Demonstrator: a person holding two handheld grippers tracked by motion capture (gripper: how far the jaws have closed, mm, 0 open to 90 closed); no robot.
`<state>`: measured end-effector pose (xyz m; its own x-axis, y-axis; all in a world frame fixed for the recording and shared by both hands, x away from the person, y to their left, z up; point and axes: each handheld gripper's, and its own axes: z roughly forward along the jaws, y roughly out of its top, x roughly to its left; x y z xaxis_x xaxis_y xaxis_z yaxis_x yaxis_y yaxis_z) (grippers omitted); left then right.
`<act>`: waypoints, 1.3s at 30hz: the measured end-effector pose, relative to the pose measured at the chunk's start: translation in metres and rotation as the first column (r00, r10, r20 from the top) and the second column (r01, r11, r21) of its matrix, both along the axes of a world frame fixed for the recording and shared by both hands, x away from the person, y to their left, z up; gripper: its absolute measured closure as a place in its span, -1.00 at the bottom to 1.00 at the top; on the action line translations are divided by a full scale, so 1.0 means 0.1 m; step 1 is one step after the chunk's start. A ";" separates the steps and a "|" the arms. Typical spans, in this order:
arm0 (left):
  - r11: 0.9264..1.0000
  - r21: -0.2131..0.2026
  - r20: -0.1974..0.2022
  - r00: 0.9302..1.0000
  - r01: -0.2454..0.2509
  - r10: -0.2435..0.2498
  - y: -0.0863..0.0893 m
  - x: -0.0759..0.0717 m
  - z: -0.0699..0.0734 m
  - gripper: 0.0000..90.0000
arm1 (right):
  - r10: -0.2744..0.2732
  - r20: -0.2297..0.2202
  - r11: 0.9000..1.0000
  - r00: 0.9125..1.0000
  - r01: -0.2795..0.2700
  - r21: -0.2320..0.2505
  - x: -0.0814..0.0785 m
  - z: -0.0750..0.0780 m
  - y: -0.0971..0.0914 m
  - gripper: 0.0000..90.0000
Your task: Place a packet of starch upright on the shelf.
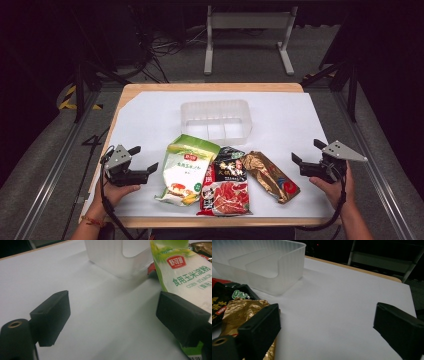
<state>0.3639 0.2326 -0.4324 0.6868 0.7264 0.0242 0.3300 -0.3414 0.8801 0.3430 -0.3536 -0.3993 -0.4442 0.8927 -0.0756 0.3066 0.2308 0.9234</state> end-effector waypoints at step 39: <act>0.979 -0.097 -0.093 0.977 0.181 -0.190 -0.15 0.09 0.15 -0.65 | 0.053 -0.251 0.998 0.967 -0.057 -0.008 0.09 -0.23 0.13 -0.76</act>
